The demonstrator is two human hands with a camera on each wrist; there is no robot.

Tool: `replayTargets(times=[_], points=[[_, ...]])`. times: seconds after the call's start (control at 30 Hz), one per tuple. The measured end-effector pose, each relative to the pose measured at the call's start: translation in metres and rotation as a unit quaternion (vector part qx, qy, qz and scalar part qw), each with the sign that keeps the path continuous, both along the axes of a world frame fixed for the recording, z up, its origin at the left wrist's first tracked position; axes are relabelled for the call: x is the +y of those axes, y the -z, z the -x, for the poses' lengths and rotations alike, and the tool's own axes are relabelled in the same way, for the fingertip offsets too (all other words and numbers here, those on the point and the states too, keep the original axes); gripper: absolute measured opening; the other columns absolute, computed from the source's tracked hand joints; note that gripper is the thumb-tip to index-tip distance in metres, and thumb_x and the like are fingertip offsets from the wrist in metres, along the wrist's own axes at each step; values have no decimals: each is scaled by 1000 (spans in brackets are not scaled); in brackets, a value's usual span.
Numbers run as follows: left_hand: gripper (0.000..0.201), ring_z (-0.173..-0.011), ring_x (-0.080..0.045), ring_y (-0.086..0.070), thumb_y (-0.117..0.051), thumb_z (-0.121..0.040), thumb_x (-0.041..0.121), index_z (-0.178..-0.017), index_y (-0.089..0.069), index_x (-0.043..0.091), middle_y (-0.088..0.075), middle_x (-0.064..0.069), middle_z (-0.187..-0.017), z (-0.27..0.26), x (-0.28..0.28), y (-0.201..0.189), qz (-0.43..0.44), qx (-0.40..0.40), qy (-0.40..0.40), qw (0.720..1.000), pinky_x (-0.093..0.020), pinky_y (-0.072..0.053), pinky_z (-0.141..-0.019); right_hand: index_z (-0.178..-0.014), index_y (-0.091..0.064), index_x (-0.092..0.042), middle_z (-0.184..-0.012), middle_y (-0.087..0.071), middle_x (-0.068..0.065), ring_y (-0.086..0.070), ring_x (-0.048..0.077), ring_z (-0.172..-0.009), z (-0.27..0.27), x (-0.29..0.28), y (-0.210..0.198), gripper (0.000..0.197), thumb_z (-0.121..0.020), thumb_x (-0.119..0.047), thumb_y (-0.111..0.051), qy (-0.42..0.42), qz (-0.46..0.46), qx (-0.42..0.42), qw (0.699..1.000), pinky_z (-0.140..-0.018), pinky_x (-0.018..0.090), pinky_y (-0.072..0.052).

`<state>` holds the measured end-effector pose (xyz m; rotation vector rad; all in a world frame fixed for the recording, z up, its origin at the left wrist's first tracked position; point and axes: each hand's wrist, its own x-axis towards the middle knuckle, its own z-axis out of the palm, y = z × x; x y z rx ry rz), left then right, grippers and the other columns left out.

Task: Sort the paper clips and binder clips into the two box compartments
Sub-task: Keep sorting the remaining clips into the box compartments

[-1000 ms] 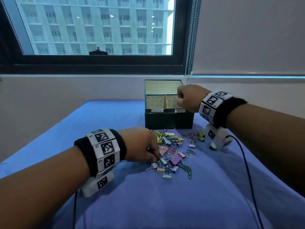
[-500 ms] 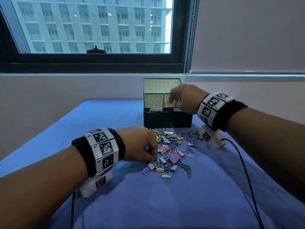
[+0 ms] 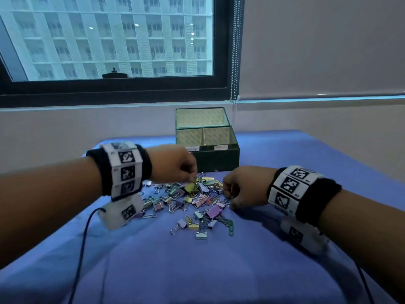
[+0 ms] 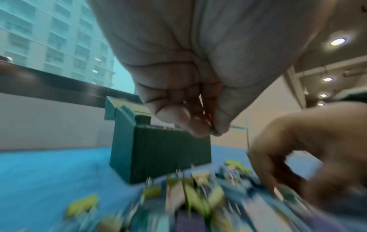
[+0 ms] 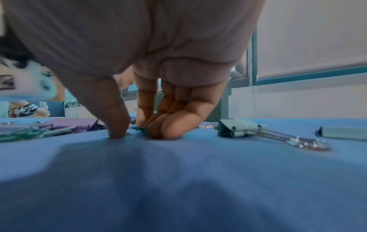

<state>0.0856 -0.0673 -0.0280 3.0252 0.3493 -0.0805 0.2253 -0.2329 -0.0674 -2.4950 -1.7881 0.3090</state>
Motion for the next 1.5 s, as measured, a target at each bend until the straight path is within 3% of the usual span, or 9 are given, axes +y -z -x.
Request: replayTargets(times=[0.17,0.3,0.47,0.6,0.7,0.87,1.07,1.27,1.5], points=[[14,-64,-1,-56,-60,-92,28,-93,-72,19,-64,13,-74,-73,12,-29,-3,-151,-64,987,-22,-46,-66,-87,-65,-21,-76,-59,-8,-57,18,-74,2,0,-1,9,-78,-17,-64,-11,-5,-5,1000,-70,30,-51],[17,-77,-13,-66,-62,-91,24,-100,-76,21,-63,13,-70,-109,13,-22,27,-180,-90,979,-25,-52,-75,-84,-64,-19,-81,-66,0,-62,23,-76,0,2,0,15,-71,-10,-63,4,3,-9,1000,-69,36,-56],[36,-108,-19,-62,-52,-95,18,-125,-66,31,-66,1,-125,-109,10,-13,-10,-157,-93,983,-24,-46,-88,-87,-68,-16,-87,-69,3,-62,23,-77,-3,3,3,18,-71,-8,-61,3,8,-22,1000,-69,36,-57],[24,-88,-5,-60,-59,-92,28,-113,-68,36,-66,18,-97,-50,2,-13,-28,-178,-52,982,-29,-51,-90,-79,-58,-17,-77,-60,1,-55,23,-75,-2,3,1,5,-83,-17,-54,-6,-39,-41,998,-63,28,-47],[15,-78,0,-62,-68,-87,33,-101,-70,34,-67,19,-83,12,-9,-9,-26,-29,-31,999,-24,-52,-82,-84,-53,-20,-74,-50,-6,-51,19,-78,0,3,-3,6,-88,-18,-51,-3,-50,-37,998,-56,22,-35],[15,-65,3,-63,-71,-82,39,-96,-71,34,-71,16,-70,65,-14,11,-28,55,-69,996,-22,-53,-75,-87,-56,-18,-88,-57,-1,-50,19,-83,3,5,-3,9,-90,-13,-50,-31,-24,-2,999,-71,27,-40],[17,-74,-6,-66,-74,-74,42,-87,-73,32,-70,15,-79,70,2,31,-53,55,-118,990,-24,-55,-73,-95,-65,-22,-78,-56,-8,-52,12,-71,4,1,3,20,-80,-34,-71,-27,6,-18,999,-60,22,-41],[14,-83,-14,-64,-68,-78,35,-89,-71,26,-69,8,-90,67,5,36,-69,55,-86,992,-27,-54,-76,-74,-56,-19,-72,-58,-2,-51,18,-68,4,2,4,16,-88,-27,-55,-12,-18,-42,999,-59,25,-41],[16,-56,-13,-63,-46,-91,18,-96,-56,30,-67,9,-79,67,4,37,9,-38,-74,997,-28,-54,-62,-98,-52,-19,-77,-50,-7,-43,7,-63,2,3,2,7,-92,-18,-50,21,-50,-3,999,-56,21,-34]])
